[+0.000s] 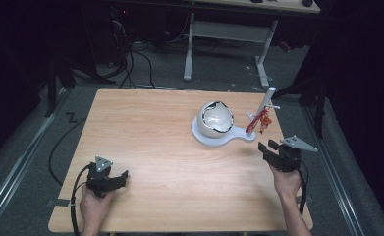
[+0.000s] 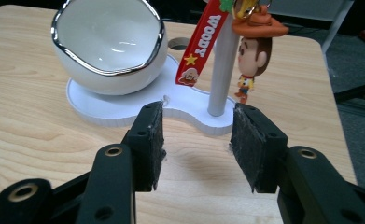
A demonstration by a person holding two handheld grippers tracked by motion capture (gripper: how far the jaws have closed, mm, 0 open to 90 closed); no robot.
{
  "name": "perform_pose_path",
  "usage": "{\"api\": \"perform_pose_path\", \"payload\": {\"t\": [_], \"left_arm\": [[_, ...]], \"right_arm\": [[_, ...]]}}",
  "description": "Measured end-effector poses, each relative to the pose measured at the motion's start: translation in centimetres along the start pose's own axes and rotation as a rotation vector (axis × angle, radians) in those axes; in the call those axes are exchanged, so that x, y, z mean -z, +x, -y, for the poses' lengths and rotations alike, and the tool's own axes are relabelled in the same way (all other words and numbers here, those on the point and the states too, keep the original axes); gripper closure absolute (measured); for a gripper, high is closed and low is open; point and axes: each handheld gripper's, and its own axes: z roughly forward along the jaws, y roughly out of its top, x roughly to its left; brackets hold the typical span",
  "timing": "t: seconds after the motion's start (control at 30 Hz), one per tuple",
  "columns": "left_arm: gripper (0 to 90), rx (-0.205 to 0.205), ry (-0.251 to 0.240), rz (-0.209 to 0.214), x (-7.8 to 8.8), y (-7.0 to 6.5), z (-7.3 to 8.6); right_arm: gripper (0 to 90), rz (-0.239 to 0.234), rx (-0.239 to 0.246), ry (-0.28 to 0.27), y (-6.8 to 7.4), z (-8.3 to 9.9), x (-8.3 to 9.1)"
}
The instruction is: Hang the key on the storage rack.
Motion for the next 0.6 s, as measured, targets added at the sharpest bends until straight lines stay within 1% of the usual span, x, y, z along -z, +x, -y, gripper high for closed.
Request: {"api": "perform_pose_path", "payload": {"t": [0.2, 0.27, 0.33, 0.4, 0.43, 0.5, 0.6], "left_arm": [[21.6, 0.000, 0.000, 0.000, 0.0, 0.0, 0.0], [21.6, 0.000, 0.000, 0.000, 0.0, 0.0, 0.0], [21.6, 0.000, 0.000, 0.000, 0.0, 0.0, 0.0], [21.6, 0.000, 0.000, 0.000, 0.0, 0.0, 0.0], [21.6, 0.000, 0.000, 0.000, 0.0, 0.0, 0.0], [21.6, 0.000, 0.000, 0.000, 0.0, 0.0, 0.0], [21.6, 0.000, 0.000, 0.000, 0.0, 0.0, 0.0]], "right_arm": [[53.8, -0.026, -0.009, -0.013, 0.8, 0.7, 0.0], [53.6, -0.033, -0.011, -0.008, 1.0, 0.9, 0.0], [52.4, -0.036, 0.000, -0.001, 1.3, 1.2, -0.1], [52.3, -0.018, 0.041, 0.012, 1.9, 1.5, -0.3], [52.3, -0.021, 0.043, 0.015, 1.9, 1.6, -0.4], [52.1, -0.042, 0.031, 0.026, 2.0, 1.9, -0.6], [52.0, -0.057, 0.035, 0.031, 2.4, 2.2, -0.9]]}}
